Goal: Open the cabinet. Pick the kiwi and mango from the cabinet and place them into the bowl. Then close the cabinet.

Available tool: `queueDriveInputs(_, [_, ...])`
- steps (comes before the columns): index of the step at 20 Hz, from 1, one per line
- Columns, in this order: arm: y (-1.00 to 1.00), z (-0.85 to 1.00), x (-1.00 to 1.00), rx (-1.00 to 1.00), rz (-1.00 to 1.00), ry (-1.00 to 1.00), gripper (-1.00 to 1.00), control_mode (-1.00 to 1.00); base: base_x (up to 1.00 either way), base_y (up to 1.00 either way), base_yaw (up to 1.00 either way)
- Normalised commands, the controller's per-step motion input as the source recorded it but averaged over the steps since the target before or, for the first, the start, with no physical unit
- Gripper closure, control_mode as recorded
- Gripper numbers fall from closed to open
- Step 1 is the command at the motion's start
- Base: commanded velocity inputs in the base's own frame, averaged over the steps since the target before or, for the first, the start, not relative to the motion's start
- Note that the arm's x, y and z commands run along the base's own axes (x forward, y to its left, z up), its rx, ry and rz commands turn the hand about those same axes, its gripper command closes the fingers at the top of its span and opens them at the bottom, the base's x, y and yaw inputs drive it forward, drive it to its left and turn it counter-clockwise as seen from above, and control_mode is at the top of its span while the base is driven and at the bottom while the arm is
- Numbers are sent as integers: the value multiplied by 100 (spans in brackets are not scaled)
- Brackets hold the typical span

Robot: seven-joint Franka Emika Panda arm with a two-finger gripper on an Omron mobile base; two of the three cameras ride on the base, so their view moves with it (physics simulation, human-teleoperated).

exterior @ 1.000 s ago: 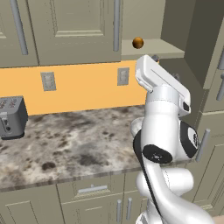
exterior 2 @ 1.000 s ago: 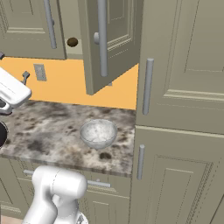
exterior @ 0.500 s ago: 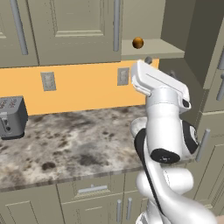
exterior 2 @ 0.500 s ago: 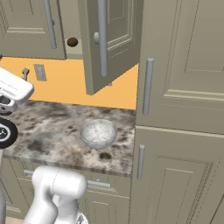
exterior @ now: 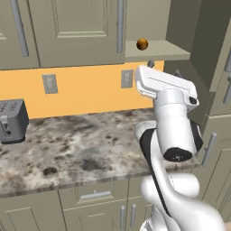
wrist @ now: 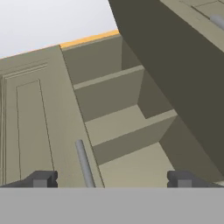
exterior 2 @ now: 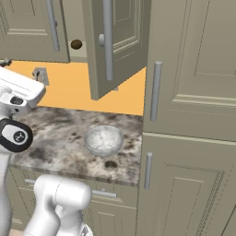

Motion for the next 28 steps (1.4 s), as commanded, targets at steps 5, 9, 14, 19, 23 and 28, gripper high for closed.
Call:
queueDriveInputs(5, [5,0,67,0,-5,0,-100,-100,0,0,0])
queueDriveInputs(9, [24,0,70,0,-8,0,-100,-100,0,0,0])
queueDriveInputs(14, [26,4,76,0,-8,2,-100,-100,0,0,0])
queueDriveInputs(19, [19,2,86,-3,-2,20,-100,-100,0,0,0])
queueDriveInputs(23, [20,2,92,-4,-1,27,-100,-100,0,0,0])
queueDriveInputs(28, [8,17,24,-1,-1,0,-100,-100,0,0,0])
